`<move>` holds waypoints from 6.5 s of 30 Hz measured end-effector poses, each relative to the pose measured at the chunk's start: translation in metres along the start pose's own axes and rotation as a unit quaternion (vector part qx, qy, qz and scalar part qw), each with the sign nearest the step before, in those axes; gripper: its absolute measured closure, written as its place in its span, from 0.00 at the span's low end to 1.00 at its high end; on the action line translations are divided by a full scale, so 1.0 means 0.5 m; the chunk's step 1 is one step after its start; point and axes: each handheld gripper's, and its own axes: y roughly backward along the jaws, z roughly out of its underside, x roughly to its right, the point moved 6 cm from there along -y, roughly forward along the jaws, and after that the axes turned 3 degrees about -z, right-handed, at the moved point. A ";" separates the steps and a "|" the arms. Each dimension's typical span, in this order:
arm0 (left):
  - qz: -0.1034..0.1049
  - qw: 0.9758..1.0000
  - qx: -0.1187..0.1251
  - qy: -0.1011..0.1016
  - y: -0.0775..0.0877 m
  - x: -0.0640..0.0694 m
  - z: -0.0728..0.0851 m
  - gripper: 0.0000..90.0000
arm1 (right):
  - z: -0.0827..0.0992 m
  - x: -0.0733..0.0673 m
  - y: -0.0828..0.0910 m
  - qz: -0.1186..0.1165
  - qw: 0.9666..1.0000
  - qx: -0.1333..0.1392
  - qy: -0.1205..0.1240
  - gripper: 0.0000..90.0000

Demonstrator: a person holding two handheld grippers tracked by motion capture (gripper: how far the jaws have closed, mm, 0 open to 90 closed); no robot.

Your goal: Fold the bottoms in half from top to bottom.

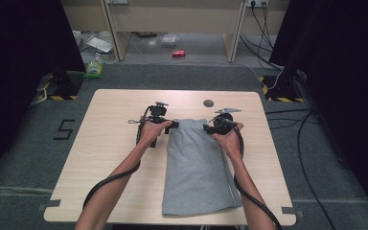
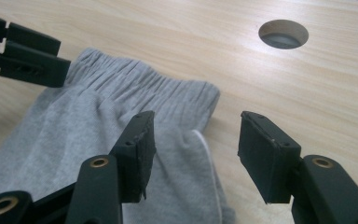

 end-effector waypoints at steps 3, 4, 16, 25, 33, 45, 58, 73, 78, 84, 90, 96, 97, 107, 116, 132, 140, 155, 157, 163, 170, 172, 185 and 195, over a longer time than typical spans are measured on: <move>-0.002 1.000 -0.001 0.001 -0.003 -0.001 0.002 0.35 | -0.004 0.006 -0.009 -0.001 1.000 -0.007 0.004 0.51; -0.003 1.000 -0.001 0.001 -0.005 -0.001 0.003 0.35 | -0.004 0.006 -0.011 -0.002 1.000 -0.008 0.002 0.51; 0.001 1.000 -0.004 0.003 -0.027 0.003 0.009 0.37 | 0.003 0.024 -0.051 -0.009 0.999 -0.031 -0.011 0.52; 0.015 1.000 0.000 -0.010 -0.034 0.011 0.017 0.51 | 0.019 0.022 -0.082 -0.027 0.998 -0.056 -0.024 0.61; 0.019 0.999 0.003 -0.030 -0.034 0.022 0.017 0.64 | 0.029 0.022 -0.082 -0.075 0.994 -0.052 -0.063 0.80; 0.032 0.998 0.039 -0.042 -0.007 0.036 0.004 0.81 | 0.012 0.017 -0.055 -0.085 0.993 -0.030 -0.078 0.87; 0.057 0.990 0.090 -0.087 0.097 0.085 -0.031 0.81 | -0.027 0.004 0.045 -0.123 0.990 0.032 -0.061 0.88; 0.099 0.977 0.120 -0.147 0.199 0.147 0.008 0.80 | 0.002 -0.042 0.170 -0.155 0.985 0.072 -0.017 0.88; 0.119 0.969 0.123 -0.177 0.241 0.176 0.064 0.80 | 0.038 -0.072 0.214 -0.161 0.984 0.079 0.007 0.88; 0.138 0.962 0.125 -0.201 0.280 0.204 0.134 0.80 | 0.098 -0.109 0.259 -0.170 0.982 0.081 0.025 0.88; 0.162 0.958 0.125 -0.199 0.298 0.219 0.193 0.80 | 0.158 -0.140 0.300 -0.172 0.981 0.087 0.035 0.87; 0.186 0.959 0.111 -0.184 0.301 0.221 0.264 0.79 | 0.209 -0.170 0.319 -0.172 0.981 0.074 0.051 0.87; 0.189 0.959 0.106 -0.182 0.299 0.220 0.271 0.79 | 0.215 -0.173 0.319 -0.172 0.981 0.071 0.052 0.87; 0.224 0.958 0.076 -0.161 0.299 0.227 0.321 0.69 | 0.263 -0.177 0.328 -0.174 0.982 0.056 0.039 0.77; 0.239 0.957 0.099 -0.129 0.322 0.221 0.294 0.50 | 0.240 -0.175 0.351 -0.163 0.983 0.071 0.037 0.68; 0.183 0.962 0.037 -0.200 0.254 0.250 0.387 0.42 | 0.320 -0.206 0.281 -0.126 0.987 -0.037 0.092 0.59; 0.171 0.957 0.017 -0.236 0.251 0.268 0.441 0.43 | 0.370 -0.212 0.290 -0.098 0.989 -0.057 0.090 0.58; 0.149 0.977 0.073 -0.136 0.256 0.174 0.313 0.38 | 0.271 -0.153 0.291 -0.057 0.996 -0.002 0.067 0.42; 0.133 0.980 0.070 -0.130 0.235 0.154 0.301 0.37 | 0.257 -0.138 0.281 -0.043 0.997 0.000 0.065 0.42; 0.096 0.987 0.052 -0.119 0.176 0.119 0.287 0.37 | 0.230 -0.101 0.246 -0.017 0.998 -0.005 0.053 0.43; 0.039 0.985 0.044 -0.159 0.140 0.084 0.292 0.39 | 0.247 -0.054 0.211 0.017 0.999 -0.039 0.030 0.44; 0.036 0.985 0.043 -0.161 0.141 0.081 0.291 0.39 | 0.253 -0.051 0.209 0.018 0.998 -0.043 0.030 0.44; 0.049 0.984 0.041 -0.167 0.149 0.100 0.292 0.39 | 0.245 -0.043 0.212 -0.004 0.999 -0.033 0.012 0.42; 0.049 0.984 0.033 -0.170 0.136 0.099 0.292 0.33 | 0.229 -0.043 0.178 -0.036 0.999 -0.028 0.018 0.40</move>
